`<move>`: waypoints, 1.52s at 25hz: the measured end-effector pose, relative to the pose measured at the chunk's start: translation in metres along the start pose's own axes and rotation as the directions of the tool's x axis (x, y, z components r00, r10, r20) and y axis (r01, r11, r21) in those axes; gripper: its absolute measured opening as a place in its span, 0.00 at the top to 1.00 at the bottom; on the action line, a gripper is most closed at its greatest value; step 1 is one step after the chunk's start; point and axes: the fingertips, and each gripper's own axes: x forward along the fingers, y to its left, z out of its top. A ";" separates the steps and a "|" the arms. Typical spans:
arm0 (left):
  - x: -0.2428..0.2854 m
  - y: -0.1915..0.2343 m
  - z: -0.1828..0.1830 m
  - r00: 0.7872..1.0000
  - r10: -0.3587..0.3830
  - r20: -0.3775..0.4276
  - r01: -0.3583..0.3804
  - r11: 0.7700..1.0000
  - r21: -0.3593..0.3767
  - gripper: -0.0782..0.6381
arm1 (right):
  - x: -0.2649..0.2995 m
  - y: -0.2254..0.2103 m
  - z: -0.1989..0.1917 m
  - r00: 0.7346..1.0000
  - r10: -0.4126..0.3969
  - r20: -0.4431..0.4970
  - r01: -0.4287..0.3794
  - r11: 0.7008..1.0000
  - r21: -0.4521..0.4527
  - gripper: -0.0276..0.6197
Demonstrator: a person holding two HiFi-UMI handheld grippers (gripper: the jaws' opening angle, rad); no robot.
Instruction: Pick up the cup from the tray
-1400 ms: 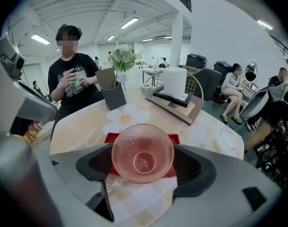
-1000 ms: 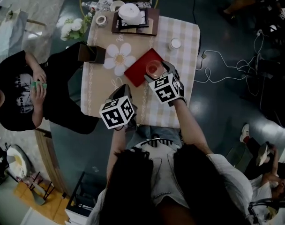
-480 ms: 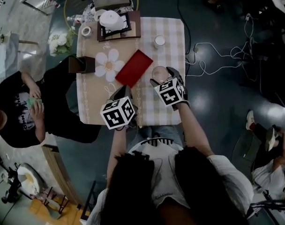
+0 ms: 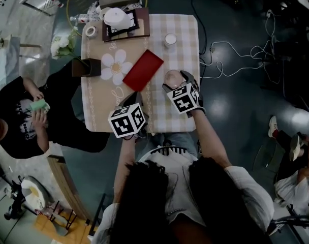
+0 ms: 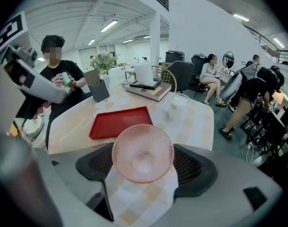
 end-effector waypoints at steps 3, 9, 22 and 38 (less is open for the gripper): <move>-0.002 0.004 -0.005 1.000 0.016 -0.011 -0.016 1.000 0.006 0.88 | -0.005 -0.001 0.008 0.999 0.004 0.053 -0.008 0.997 0.073 0.35; -0.007 0.002 -0.011 1.000 -0.001 -0.021 0.001 1.000 0.013 0.88 | -0.027 0.007 0.015 0.997 0.045 0.066 -0.047 0.999 0.018 0.35; -0.026 -0.034 -0.011 0.995 -0.099 0.017 0.098 0.994 0.051 0.88 | -0.092 0.028 0.041 0.973 0.009 0.230 -0.021 0.999 0.050 0.35; -0.059 -0.037 -0.033 0.990 -0.120 0.075 0.115 0.991 0.064 0.88 | -0.125 0.057 0.036 0.958 -0.077 0.275 0.042 0.990 0.132 0.94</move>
